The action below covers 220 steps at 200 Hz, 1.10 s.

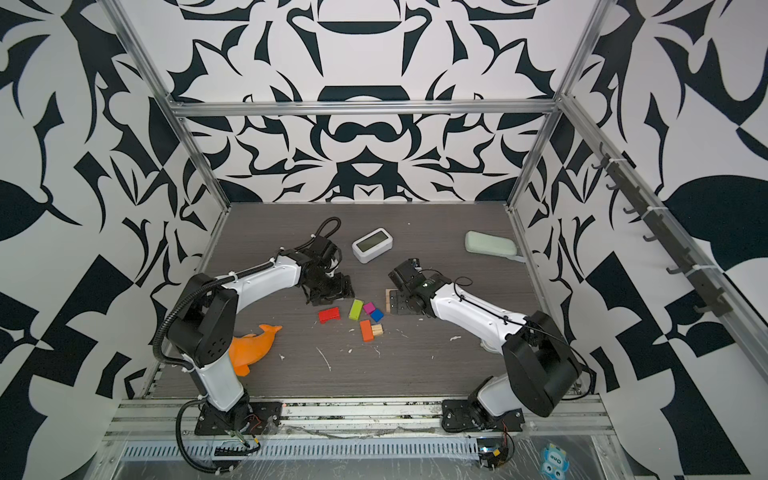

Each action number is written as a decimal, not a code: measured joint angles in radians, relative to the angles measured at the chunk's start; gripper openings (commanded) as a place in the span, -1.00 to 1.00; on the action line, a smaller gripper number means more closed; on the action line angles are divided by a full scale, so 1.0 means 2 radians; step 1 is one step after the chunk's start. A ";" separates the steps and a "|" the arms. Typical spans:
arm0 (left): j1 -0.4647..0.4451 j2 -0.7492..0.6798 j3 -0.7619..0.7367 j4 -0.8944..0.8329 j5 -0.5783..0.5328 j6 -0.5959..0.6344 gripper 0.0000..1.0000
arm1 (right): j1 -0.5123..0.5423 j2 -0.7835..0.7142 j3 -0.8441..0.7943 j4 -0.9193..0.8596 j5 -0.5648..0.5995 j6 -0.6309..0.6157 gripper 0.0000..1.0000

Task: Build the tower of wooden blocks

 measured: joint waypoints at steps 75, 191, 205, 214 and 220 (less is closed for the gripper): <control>0.000 0.034 0.015 0.014 0.015 -0.005 0.54 | 0.000 0.000 0.000 -0.002 0.000 0.000 0.93; 0.001 0.073 0.091 0.014 0.000 0.001 0.51 | 0.000 -0.001 0.000 -0.004 0.000 0.000 0.93; 0.003 0.073 0.100 0.012 -0.003 0.005 0.51 | 0.000 -0.001 0.000 -0.004 0.000 0.000 0.93; 0.006 0.073 0.104 0.012 -0.003 0.010 0.51 | 0.000 -0.001 0.000 -0.004 0.000 0.000 0.93; 0.007 0.072 0.105 0.012 -0.003 0.015 0.51 | 0.000 -0.001 0.000 -0.004 0.000 0.000 0.93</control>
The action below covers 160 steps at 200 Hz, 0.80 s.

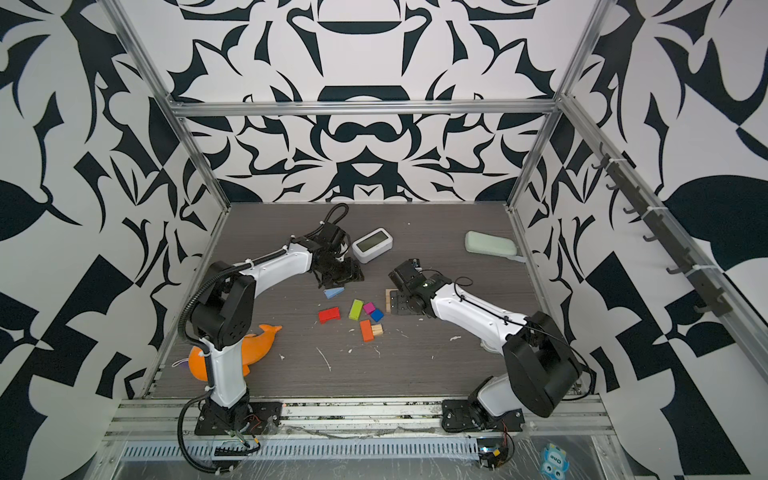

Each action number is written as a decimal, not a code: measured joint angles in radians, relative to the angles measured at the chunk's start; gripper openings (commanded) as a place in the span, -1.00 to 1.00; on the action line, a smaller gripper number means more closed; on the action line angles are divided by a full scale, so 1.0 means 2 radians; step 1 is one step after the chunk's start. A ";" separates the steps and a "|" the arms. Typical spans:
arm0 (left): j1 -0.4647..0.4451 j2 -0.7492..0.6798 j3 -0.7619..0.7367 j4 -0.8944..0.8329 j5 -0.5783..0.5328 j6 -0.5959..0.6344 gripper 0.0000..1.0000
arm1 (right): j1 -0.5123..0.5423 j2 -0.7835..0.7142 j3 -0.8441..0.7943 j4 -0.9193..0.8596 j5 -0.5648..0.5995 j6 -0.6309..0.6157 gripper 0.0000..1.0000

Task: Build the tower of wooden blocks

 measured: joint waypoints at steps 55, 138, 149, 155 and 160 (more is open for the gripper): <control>0.012 -0.014 0.004 -0.028 -0.030 0.091 0.59 | 0.000 0.000 0.000 -0.001 0.000 -0.002 0.93; 0.016 -0.026 -0.006 -0.053 -0.084 0.217 0.48 | 0.000 0.000 0.008 -0.009 0.002 -0.013 0.92; 0.016 -0.026 -0.006 -0.056 -0.089 0.226 0.46 | 0.000 0.000 0.010 -0.010 0.002 -0.013 0.92; 0.016 -0.026 -0.006 -0.056 -0.091 0.231 0.45 | 0.000 0.000 0.010 -0.010 0.002 -0.013 0.92; 0.017 -0.026 -0.007 -0.057 -0.093 0.235 0.44 | 0.000 0.000 0.010 -0.010 0.002 -0.013 0.92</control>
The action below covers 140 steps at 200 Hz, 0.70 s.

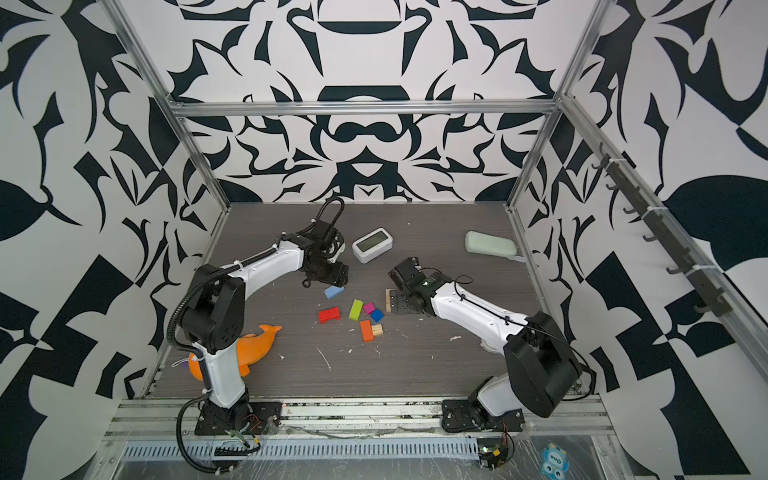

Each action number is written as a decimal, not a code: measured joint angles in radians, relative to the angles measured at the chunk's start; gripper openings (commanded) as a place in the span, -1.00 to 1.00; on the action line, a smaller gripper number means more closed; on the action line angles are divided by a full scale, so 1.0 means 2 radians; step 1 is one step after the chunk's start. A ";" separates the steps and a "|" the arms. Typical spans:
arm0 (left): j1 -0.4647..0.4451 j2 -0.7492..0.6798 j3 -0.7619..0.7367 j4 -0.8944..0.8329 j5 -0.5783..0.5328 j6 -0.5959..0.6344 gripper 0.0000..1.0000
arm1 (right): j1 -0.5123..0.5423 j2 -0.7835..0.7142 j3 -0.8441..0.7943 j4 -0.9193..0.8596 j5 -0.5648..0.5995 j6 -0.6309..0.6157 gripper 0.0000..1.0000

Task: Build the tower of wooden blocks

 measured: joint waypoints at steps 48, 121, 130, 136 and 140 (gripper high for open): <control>0.001 0.012 0.000 -0.010 -0.009 0.018 0.33 | 0.000 0.000 0.000 -0.008 0.003 0.000 0.92; 0.001 0.030 0.000 -0.022 0.001 0.020 0.03 | 0.000 -0.003 0.000 -0.015 0.009 -0.001 0.92; 0.001 0.031 0.000 -0.022 0.000 0.019 -0.01 | 0.000 -0.003 0.000 -0.015 0.009 -0.001 0.92; 0.001 0.031 0.000 -0.022 0.000 0.015 -0.03 | 0.000 -0.003 0.000 -0.015 0.009 -0.001 0.92; 0.001 0.031 0.000 -0.022 0.000 0.015 -0.04 | 0.000 -0.003 0.000 -0.015 0.009 -0.001 0.92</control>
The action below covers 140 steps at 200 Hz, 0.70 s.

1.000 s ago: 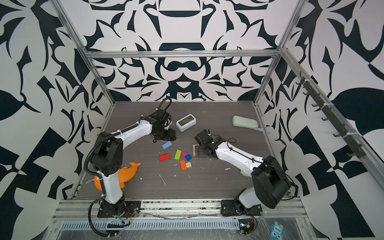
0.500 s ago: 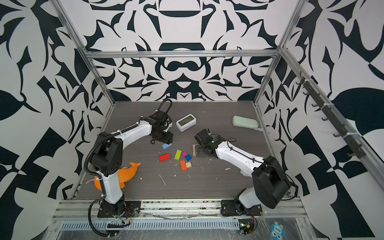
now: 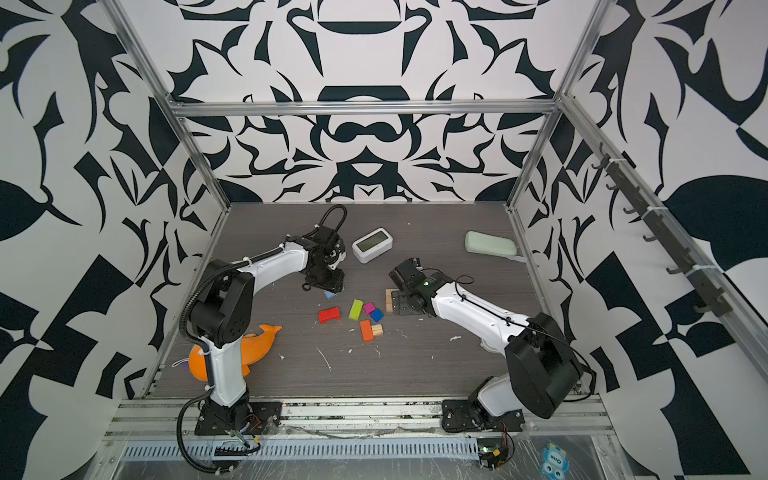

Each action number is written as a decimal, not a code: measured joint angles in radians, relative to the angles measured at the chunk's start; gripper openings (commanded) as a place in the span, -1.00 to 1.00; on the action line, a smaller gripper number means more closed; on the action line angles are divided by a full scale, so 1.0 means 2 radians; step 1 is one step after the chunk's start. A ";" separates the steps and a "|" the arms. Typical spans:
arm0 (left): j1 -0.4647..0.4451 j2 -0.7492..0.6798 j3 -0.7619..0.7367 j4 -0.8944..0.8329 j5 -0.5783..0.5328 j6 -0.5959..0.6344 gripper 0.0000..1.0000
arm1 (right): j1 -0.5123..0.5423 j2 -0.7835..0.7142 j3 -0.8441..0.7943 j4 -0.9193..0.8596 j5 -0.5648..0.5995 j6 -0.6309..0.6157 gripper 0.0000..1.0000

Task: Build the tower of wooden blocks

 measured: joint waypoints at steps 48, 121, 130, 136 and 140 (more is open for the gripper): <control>-0.003 0.004 -0.004 0.002 -0.007 -0.010 0.00 | 0.000 0.000 0.000 -0.001 0.000 0.000 0.92; -0.008 0.009 -0.012 0.002 -0.010 -0.023 0.02 | 0.000 0.000 0.000 -0.001 0.000 -0.001 0.92; -0.010 0.009 -0.012 0.002 -0.010 -0.025 0.02 | 0.000 0.000 0.000 -0.001 0.000 -0.001 0.92; -0.011 0.009 -0.012 0.002 -0.010 -0.026 0.00 | 0.000 0.000 0.000 -0.001 0.000 -0.001 0.92; -0.012 0.009 -0.012 0.002 -0.010 -0.027 -0.01 | 0.000 0.000 0.000 -0.001 0.000 -0.001 0.92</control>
